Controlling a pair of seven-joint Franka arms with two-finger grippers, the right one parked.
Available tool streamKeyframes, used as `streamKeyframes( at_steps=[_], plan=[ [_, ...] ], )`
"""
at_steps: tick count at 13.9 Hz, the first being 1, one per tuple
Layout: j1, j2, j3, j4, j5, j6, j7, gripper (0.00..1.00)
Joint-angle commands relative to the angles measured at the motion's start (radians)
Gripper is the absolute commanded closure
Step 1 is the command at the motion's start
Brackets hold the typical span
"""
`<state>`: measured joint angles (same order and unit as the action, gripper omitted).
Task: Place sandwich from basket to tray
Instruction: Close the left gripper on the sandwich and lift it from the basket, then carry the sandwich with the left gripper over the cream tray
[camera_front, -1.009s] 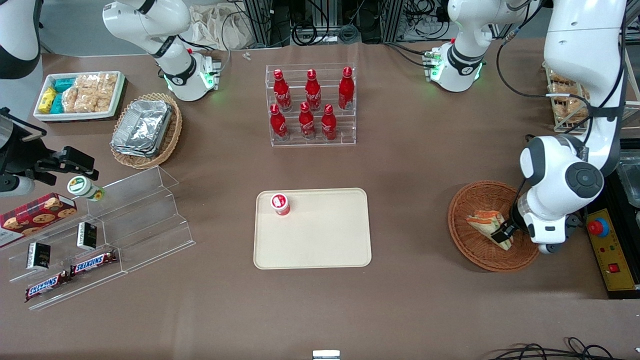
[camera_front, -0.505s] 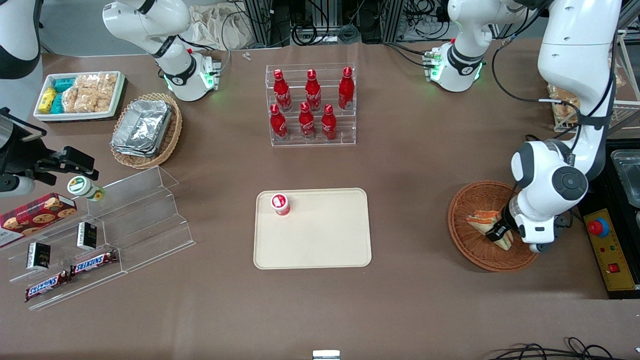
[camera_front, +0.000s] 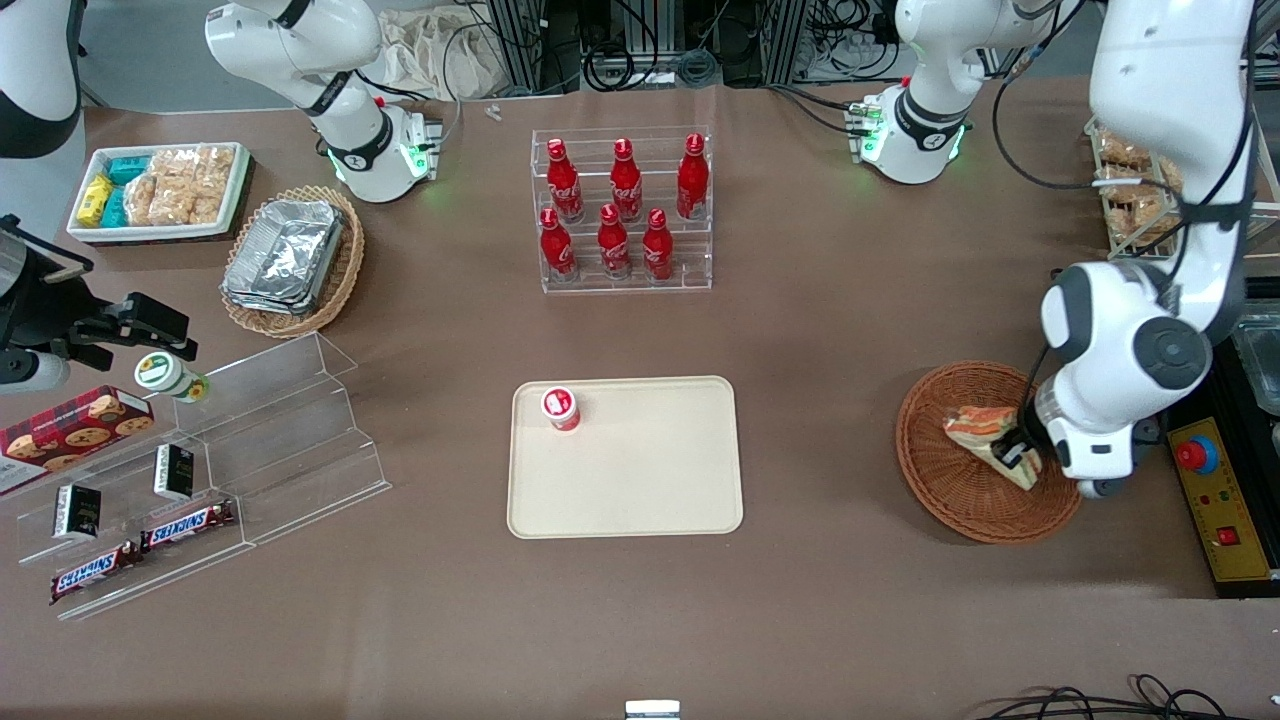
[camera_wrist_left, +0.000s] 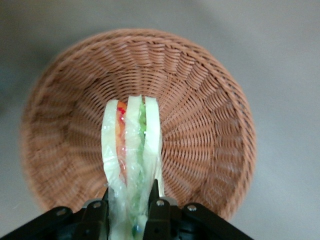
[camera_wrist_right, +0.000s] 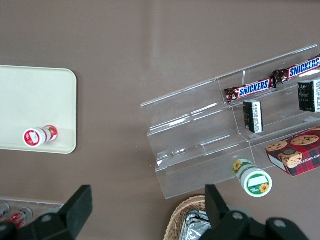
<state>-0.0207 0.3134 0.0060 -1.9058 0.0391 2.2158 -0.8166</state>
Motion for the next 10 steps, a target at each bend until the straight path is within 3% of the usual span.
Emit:
streamKeyframes(
  at_steps=[1,5,10],
  plan=[
    [-0.005,-0.091,-0.026,0.149,0.009,-0.286,-0.016,1.0],
    [-0.004,-0.088,-0.141,0.43,-0.007,-0.649,0.003,1.0],
    [-0.007,-0.071,-0.295,0.462,-0.041,-0.706,0.186,1.0]
  ],
)
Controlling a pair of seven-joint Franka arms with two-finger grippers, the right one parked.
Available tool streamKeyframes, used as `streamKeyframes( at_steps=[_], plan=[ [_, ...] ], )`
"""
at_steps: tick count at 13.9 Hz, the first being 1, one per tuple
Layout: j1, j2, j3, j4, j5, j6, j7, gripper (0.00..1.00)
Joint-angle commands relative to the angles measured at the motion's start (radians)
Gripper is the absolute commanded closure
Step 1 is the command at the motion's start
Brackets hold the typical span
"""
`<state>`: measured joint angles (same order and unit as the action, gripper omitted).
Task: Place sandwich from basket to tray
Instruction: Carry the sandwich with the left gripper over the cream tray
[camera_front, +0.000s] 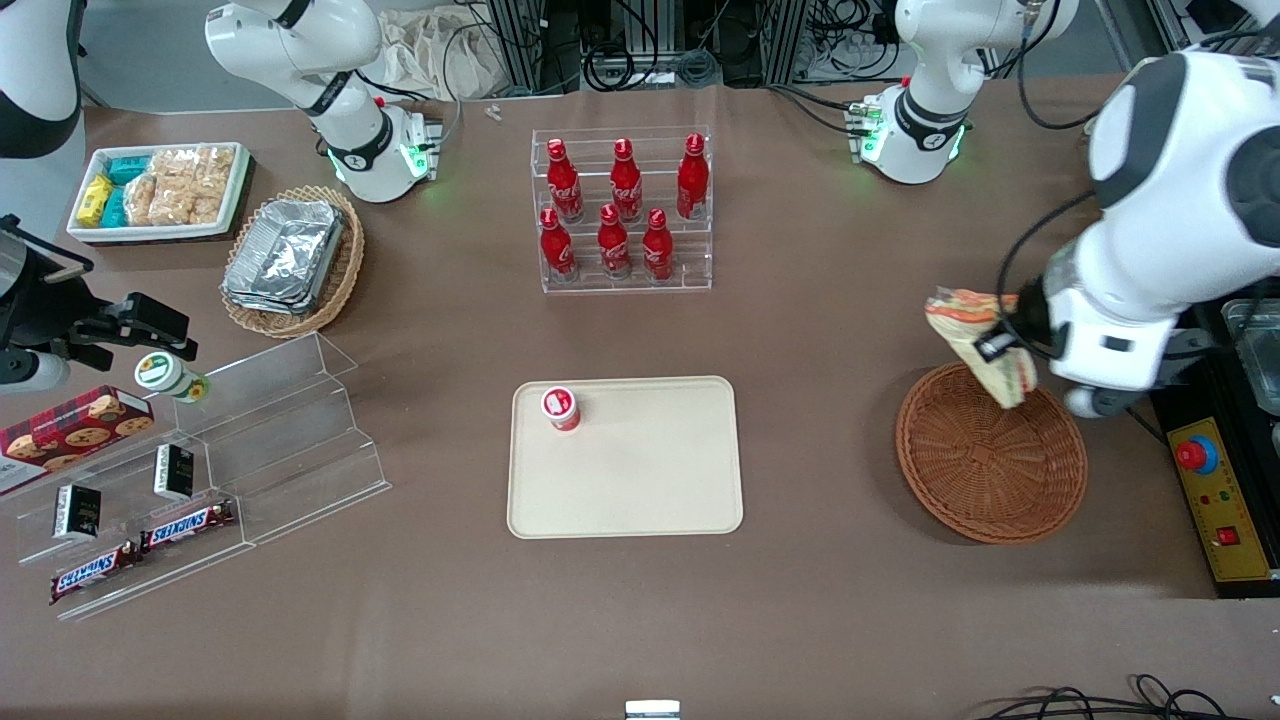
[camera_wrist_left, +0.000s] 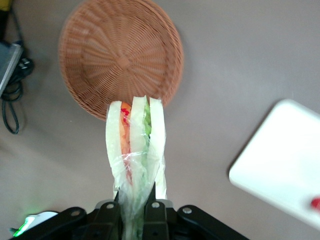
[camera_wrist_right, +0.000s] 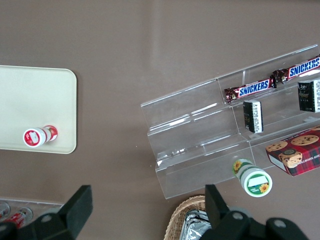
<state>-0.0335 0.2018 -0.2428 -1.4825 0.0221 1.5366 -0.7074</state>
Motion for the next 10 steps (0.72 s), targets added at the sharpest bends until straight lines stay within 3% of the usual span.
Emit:
streamKeyframes(
  at_steps=[1,3,8,10],
  plan=[
    [-0.003,0.054,-0.091,0.039,-0.015,-0.021,0.065,1.0],
    [-0.057,0.074,-0.134,0.044,-0.002,0.034,0.063,1.0],
    [-0.249,0.214,-0.135,0.041,0.156,0.274,0.075,1.0],
    [-0.27,0.307,-0.135,0.041,0.15,0.419,0.077,1.0]
  ],
)
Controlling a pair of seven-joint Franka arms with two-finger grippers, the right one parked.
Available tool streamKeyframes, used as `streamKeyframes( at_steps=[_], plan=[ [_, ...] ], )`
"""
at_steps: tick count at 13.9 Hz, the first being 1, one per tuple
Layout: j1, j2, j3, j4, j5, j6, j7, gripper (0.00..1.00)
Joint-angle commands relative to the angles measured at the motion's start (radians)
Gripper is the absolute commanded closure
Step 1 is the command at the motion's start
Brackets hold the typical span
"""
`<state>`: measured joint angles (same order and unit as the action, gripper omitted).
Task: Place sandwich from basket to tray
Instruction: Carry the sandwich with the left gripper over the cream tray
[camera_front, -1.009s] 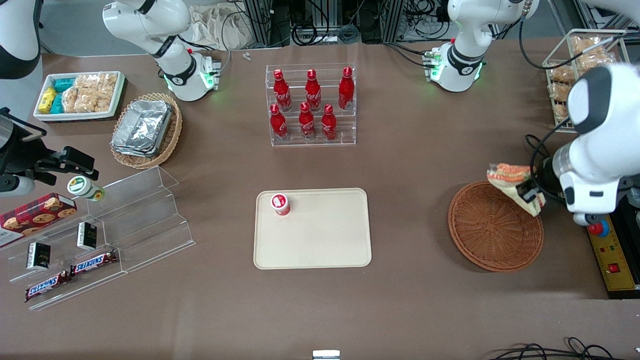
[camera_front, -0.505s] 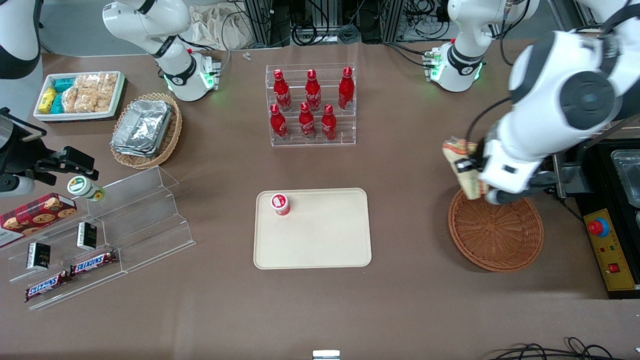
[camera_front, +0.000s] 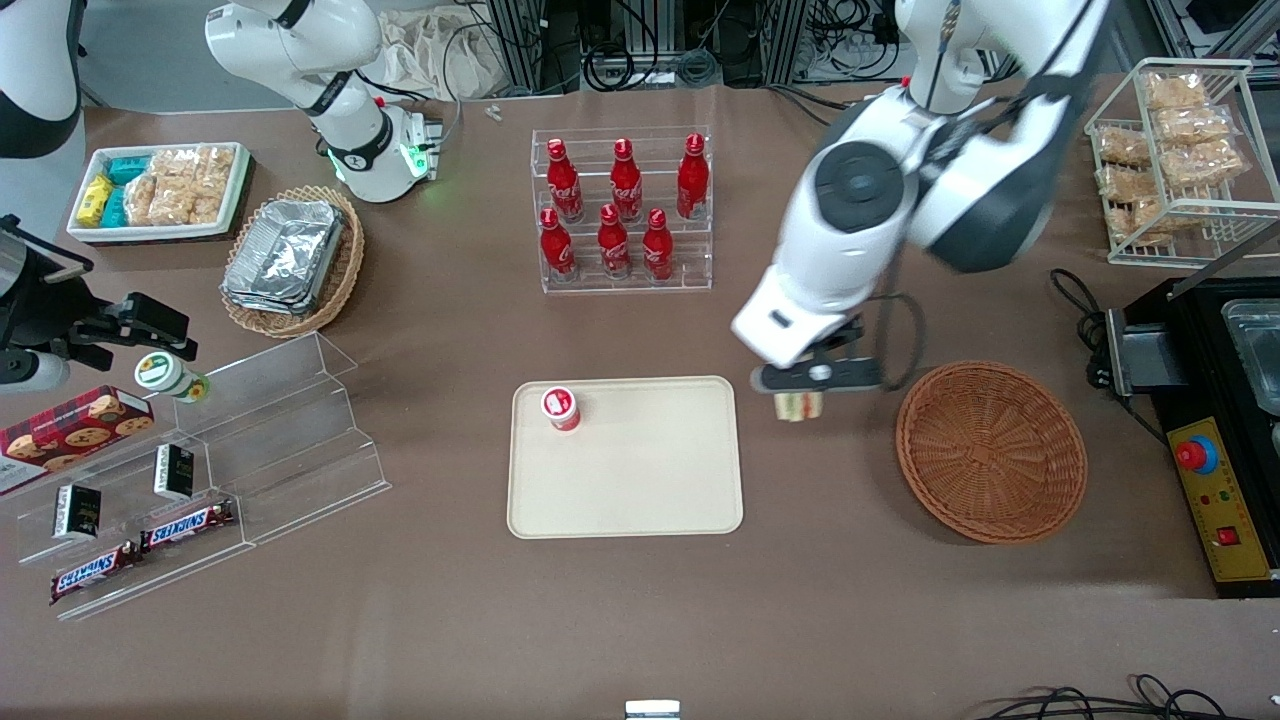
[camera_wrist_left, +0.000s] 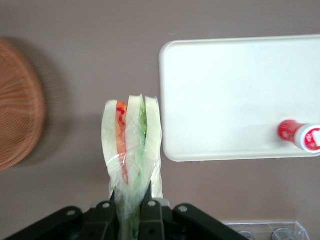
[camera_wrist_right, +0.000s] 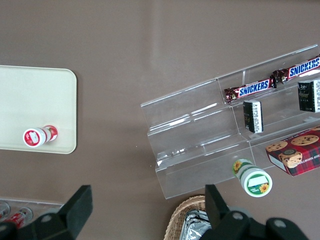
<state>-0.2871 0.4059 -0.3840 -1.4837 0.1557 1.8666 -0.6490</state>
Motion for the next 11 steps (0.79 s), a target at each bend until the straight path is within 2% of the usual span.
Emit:
streamKeyframes(
  at_steps=[1,4,6,11],
  plan=[
    [-0.023,0.147,0.007,0.04,0.022,0.156,0.02,1.0],
    [-0.052,0.259,0.007,0.039,0.036,0.288,0.023,1.0],
    [-0.053,0.321,0.008,0.039,0.1,0.345,0.022,1.0],
    [-0.052,0.39,0.008,0.04,0.148,0.402,0.048,1.0]
  ],
)
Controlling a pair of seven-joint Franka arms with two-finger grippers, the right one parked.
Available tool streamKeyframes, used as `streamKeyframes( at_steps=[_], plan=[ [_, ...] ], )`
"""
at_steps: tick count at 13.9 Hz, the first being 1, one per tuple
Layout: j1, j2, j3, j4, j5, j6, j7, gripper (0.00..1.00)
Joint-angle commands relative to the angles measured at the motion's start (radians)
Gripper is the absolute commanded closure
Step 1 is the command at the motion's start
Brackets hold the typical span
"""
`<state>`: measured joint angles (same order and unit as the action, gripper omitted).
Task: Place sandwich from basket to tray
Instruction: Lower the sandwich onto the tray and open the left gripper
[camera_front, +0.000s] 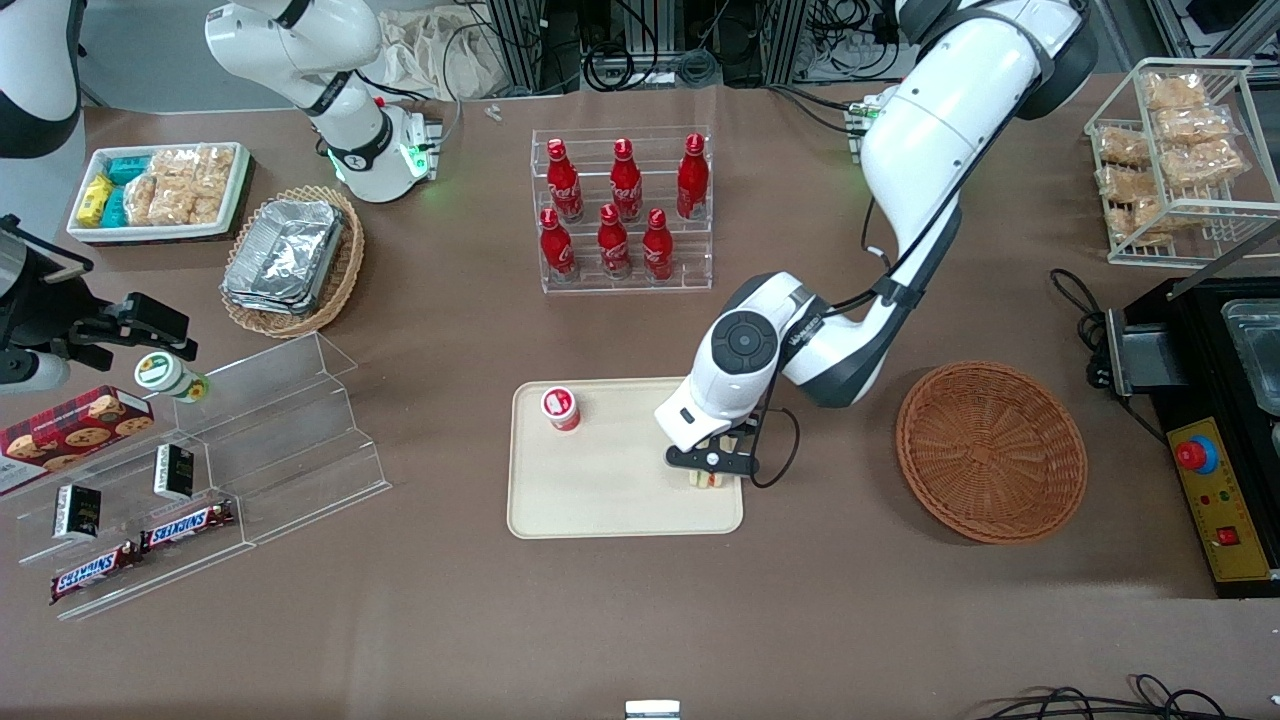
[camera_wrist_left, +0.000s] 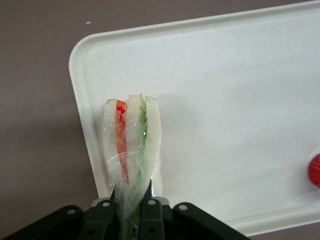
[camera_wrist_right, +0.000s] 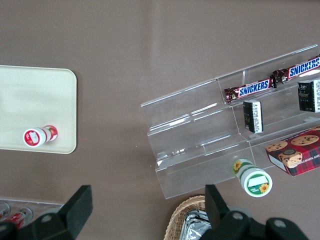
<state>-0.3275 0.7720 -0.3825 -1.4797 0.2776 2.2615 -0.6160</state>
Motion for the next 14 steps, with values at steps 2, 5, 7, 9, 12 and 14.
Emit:
streamKeyframes(
  at_steps=[2,5,7,9,12,14],
  plan=[
    [-0.013,0.023,0.007,0.036,0.015,0.006,-0.004,0.65],
    [-0.011,0.01,0.005,0.033,0.008,-0.011,-0.033,0.0],
    [-0.004,-0.02,0.004,0.039,0.002,-0.103,-0.053,0.0],
    [0.004,-0.08,0.004,0.044,-0.067,-0.224,-0.036,0.0],
    [0.068,-0.216,0.005,0.061,-0.17,-0.448,0.095,0.0],
    [0.14,-0.29,0.005,0.097,-0.207,-0.603,0.172,0.0]
  ],
)
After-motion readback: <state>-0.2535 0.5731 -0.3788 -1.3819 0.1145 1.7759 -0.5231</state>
